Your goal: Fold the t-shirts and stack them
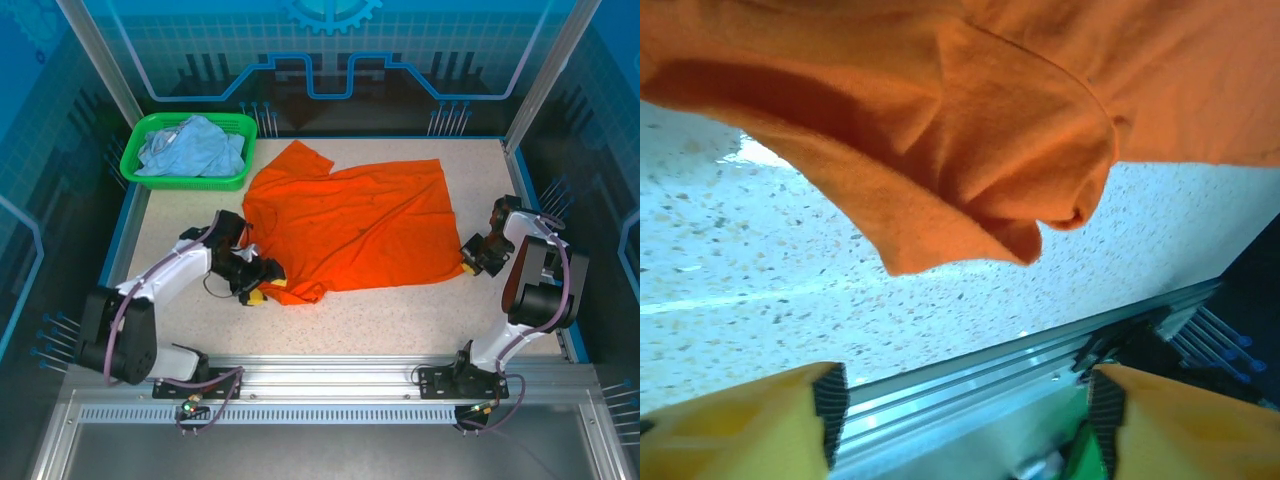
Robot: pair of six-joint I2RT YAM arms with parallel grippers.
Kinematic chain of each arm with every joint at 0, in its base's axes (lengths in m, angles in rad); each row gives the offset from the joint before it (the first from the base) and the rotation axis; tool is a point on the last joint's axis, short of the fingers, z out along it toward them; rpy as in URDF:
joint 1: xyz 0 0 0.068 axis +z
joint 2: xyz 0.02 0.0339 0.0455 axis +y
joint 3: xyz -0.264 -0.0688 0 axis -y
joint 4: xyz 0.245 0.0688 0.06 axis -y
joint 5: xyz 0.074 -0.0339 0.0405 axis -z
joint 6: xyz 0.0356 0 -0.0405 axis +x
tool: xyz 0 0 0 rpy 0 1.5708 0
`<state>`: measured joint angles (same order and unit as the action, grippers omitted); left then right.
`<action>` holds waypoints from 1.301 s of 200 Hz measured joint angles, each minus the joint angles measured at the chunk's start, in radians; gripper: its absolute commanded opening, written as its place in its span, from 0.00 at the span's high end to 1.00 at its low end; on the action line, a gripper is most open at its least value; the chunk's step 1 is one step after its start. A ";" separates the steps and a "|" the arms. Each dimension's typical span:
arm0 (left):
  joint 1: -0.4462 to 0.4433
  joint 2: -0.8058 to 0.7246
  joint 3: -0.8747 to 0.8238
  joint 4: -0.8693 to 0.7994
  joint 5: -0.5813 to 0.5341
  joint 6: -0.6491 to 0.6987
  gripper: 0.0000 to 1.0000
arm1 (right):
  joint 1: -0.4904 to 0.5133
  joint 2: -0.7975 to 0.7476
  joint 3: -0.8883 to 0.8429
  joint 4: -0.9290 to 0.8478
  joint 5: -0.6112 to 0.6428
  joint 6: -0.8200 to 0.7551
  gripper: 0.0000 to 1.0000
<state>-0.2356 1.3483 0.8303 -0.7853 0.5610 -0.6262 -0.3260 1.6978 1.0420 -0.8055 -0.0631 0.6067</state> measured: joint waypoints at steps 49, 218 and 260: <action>-0.083 -0.052 0.035 -0.051 -0.124 -0.011 0.29 | 0.000 -0.005 0.000 0.002 -0.008 -0.006 1.00; -0.488 0.290 0.293 0.014 -0.330 -0.727 0.41 | 0.071 -0.005 0.000 0.014 -0.034 0.014 1.00; -0.519 0.273 0.228 0.024 -0.397 -0.870 0.43 | 0.072 -0.006 -0.013 0.032 -0.039 0.018 1.00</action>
<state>-0.7547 1.6211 1.0584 -0.7609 0.1635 -1.4963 -0.2539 1.6920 1.0294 -0.7738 -0.1024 0.6247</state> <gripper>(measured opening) 0.575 0.061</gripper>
